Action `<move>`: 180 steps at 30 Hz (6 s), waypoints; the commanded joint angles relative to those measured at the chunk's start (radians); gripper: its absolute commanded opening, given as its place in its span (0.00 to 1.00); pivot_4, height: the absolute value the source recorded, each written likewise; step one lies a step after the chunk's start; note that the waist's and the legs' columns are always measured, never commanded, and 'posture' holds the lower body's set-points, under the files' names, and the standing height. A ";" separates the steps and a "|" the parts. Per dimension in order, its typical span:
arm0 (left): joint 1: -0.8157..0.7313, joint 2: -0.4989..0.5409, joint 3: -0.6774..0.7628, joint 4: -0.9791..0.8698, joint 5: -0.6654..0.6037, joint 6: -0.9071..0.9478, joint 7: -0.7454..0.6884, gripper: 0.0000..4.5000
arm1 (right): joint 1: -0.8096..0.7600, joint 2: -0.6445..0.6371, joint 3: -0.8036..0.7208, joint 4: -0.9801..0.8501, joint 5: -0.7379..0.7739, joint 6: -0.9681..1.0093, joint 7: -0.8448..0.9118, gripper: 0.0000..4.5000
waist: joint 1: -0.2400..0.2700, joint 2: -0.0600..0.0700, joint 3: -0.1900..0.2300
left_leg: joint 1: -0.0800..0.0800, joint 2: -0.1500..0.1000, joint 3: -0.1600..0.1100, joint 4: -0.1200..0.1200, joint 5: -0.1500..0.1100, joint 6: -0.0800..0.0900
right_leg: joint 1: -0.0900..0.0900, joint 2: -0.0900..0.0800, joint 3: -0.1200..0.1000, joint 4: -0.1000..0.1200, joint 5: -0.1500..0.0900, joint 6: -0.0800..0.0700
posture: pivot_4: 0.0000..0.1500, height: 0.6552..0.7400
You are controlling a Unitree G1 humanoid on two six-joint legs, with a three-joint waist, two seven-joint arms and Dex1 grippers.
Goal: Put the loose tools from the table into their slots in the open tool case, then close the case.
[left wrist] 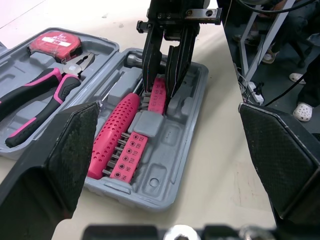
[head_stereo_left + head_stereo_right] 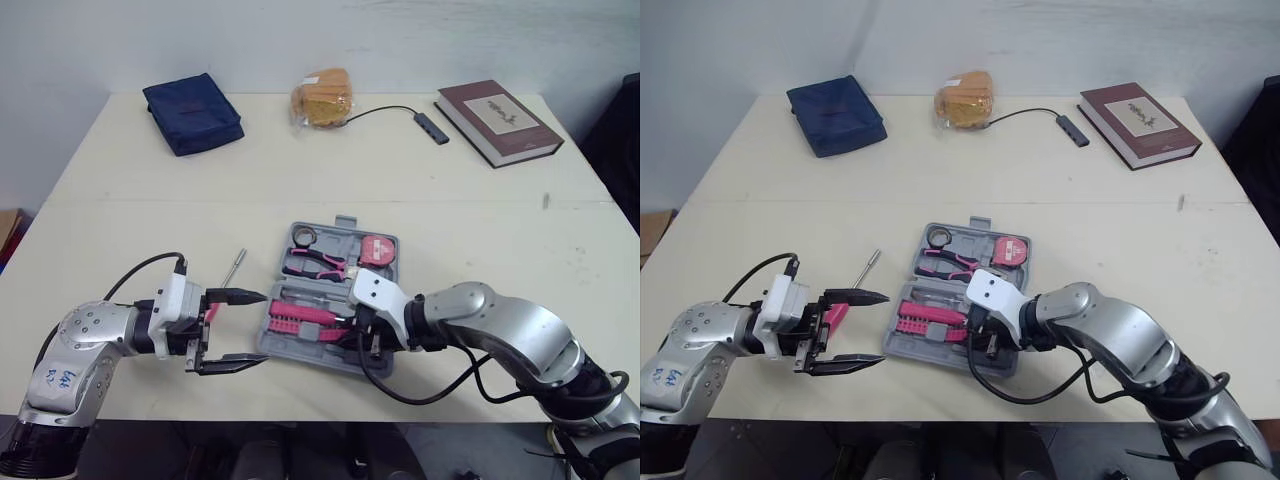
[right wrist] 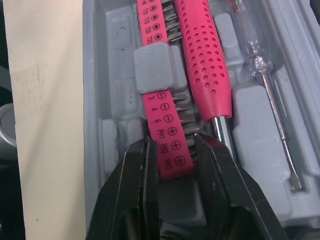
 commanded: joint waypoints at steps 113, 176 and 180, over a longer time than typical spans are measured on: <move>0.213 -0.080 0.291 -0.291 -0.032 0.670 0.878 1.00 | 0.292 0.010 -0.572 0.497 0.112 -1.347 0.719 0.99 | 0.004 -0.003 0.001 | 0.015 0.001 0.007 -0.005 0.000 -0.002 | 0.010 0.001 0.006 0.001 0.000 0.000 | 1.00 1.00; -0.409 0.125 -0.470 -0.050 0.415 0.214 0.018 0.12 | 0.596 -0.122 -0.671 0.410 0.093 -1.258 0.720 1.00 | 0.011 -0.006 0.002 | 0.011 -0.001 0.007 0.004 0.000 0.001 | 0.010 0.005 0.007 0.001 0.001 0.002 | 1.00 1.00; -0.400 0.121 -0.479 -0.029 0.424 0.187 -0.004 0.12 | 0.590 -0.119 -0.671 0.417 0.085 -1.259 0.712 1.00 | 0.010 -0.006 0.002 | 0.011 -0.001 0.007 0.004 0.000 0.001 | 0.010 0.005 0.007 0.001 0.001 0.002 | 1.00 1.00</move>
